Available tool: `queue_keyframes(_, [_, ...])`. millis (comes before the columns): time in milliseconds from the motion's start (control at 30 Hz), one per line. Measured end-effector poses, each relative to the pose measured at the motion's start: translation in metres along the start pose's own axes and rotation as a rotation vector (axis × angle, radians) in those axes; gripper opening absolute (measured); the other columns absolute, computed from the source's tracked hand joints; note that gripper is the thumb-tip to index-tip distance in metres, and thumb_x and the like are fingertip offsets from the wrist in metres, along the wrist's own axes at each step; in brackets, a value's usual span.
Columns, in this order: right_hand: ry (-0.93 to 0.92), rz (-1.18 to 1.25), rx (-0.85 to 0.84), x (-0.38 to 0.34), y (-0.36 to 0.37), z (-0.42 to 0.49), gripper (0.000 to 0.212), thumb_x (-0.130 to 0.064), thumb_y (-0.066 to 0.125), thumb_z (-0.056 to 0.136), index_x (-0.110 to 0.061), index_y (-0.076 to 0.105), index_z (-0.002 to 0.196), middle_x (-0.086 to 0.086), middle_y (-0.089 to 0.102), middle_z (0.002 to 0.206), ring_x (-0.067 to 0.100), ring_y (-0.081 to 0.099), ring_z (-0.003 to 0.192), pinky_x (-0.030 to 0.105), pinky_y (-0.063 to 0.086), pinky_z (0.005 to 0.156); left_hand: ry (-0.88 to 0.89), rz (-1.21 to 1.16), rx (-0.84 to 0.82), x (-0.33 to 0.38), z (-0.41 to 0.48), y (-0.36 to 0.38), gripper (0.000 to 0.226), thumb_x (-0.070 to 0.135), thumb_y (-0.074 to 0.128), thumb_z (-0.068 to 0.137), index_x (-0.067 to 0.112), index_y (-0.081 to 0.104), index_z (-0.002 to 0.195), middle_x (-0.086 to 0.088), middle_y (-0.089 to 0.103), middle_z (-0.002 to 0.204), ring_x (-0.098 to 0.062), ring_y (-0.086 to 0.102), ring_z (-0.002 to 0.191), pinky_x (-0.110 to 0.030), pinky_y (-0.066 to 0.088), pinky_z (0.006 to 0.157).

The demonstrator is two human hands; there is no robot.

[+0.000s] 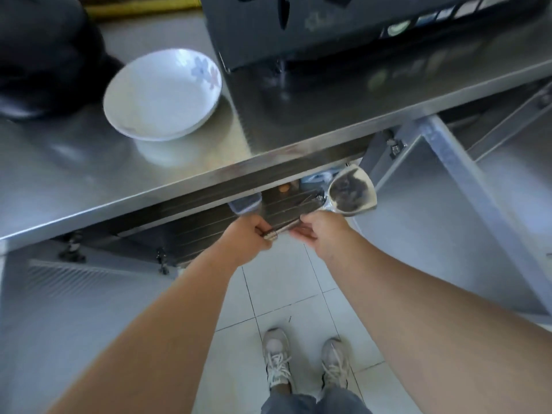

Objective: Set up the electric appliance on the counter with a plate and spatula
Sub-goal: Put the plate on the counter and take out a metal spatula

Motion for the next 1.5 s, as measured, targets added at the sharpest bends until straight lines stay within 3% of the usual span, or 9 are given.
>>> queue_keyframes(200, [0.024,0.029,-0.03,-0.01,-0.005,-0.066,0.018,0.005,0.052,0.092,0.006,0.057,0.109,0.026,0.067,0.108,0.034,0.068,0.095,0.038,0.057,0.075,-0.025,-0.007,-0.034,0.024,-0.054,-0.034,0.022,0.005,0.076,0.075,0.024,0.067,0.084,0.0,0.072,0.097,-0.017,0.065,0.09,-0.024,0.05,0.081])
queue_keyframes(367, [-0.013,0.001,-0.095,-0.037,0.009,-0.121,0.008,0.007,0.049,0.093,0.005,0.054,0.087,0.024,0.065,0.086,0.033,0.065,0.089,0.04,0.054,0.079,-0.002,-0.055,0.017,0.043,-0.098,-0.069,0.026,0.014,0.078,0.071,0.035,0.066,0.081,0.015,0.068,0.084,-0.004,0.061,0.08,-0.015,0.04,0.068])
queue_keyframes(600, [-0.118,-0.074,-0.129,-0.059,0.055,-0.171,0.013,0.01,0.048,0.093,0.002,0.051,0.083,0.02,0.06,0.083,0.033,0.062,0.093,0.039,0.053,0.082,-0.007,-0.069,0.036,0.053,-0.127,-0.125,0.029,0.012,0.08,0.066,0.034,0.066,0.076,0.011,0.069,0.085,-0.012,0.062,0.085,-0.026,0.041,0.082])
queue_keyframes(733, [-0.247,-0.156,-0.133,-0.058,0.083,-0.184,0.014,0.009,0.05,0.092,0.002,0.052,0.104,0.023,0.063,0.093,0.028,0.067,0.076,0.037,0.055,0.076,0.002,-0.079,0.053,0.046,-0.137,-0.15,0.029,0.011,0.081,0.067,0.032,0.066,0.081,0.012,0.069,0.087,-0.009,0.062,0.083,-0.026,0.04,0.078])
queue_keyframes(967, [-0.313,-0.197,-0.179,-0.046,0.139,-0.199,0.018,0.007,0.054,0.09,-0.006,0.06,0.102,0.017,0.071,0.094,0.026,0.072,0.076,0.027,0.058,0.051,-0.007,-0.069,0.081,0.013,-0.147,-0.19,0.027,0.017,0.083,0.066,0.029,0.068,0.086,0.015,0.067,0.082,-0.005,0.06,0.076,-0.022,0.041,0.07])
queue_keyframes(1067, [-0.348,-0.254,-0.197,-0.05,0.164,-0.204,0.021,0.005,0.056,0.088,-0.011,0.065,0.099,0.012,0.074,0.092,0.024,0.074,0.076,0.026,0.059,0.053,0.005,-0.102,0.128,0.003,-0.144,-0.203,0.025,0.021,0.083,0.067,0.027,0.067,0.085,0.013,0.066,0.08,-0.005,0.06,0.072,-0.019,0.043,0.061])
queue_keyframes(1267, [-0.412,-0.47,-0.135,-0.064,0.198,-0.2,0.03,0.006,0.056,0.087,-0.022,0.06,0.077,0.008,0.071,0.087,0.024,0.072,0.081,0.03,0.059,0.065,0.017,-0.215,0.14,0.001,-0.129,-0.21,0.023,0.02,0.081,0.071,0.017,0.064,0.087,0.001,0.074,0.086,-0.015,0.071,0.067,-0.024,0.057,0.067])
queue_keyframes(1367, [-0.44,-0.542,-0.093,-0.077,0.21,-0.191,0.024,0.006,0.058,0.086,-0.017,0.062,0.085,0.015,0.07,0.102,0.031,0.07,0.095,0.035,0.059,0.076,0.021,-0.264,0.141,0.005,-0.116,-0.213,0.024,0.023,0.081,0.071,0.016,0.064,0.087,0.0,0.075,0.086,-0.012,0.071,0.061,-0.018,0.056,0.059])
queue_keyframes(1500, [-0.417,-0.594,-0.087,-0.096,0.219,-0.177,0.022,0.009,0.059,0.084,-0.011,0.065,0.093,0.017,0.069,0.102,0.033,0.069,0.093,0.036,0.059,0.076,0.015,-0.275,0.145,0.013,-0.099,-0.215,0.024,0.026,0.08,0.072,0.016,0.064,0.087,0.0,0.076,0.084,-0.009,0.071,0.057,-0.014,0.053,0.053])
Point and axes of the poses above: each hand's wrist, its own z-axis towards the middle knuckle, its own y-axis out of the palm, x = y × z, the point moved 1 cm from there along z, towards the middle knuckle
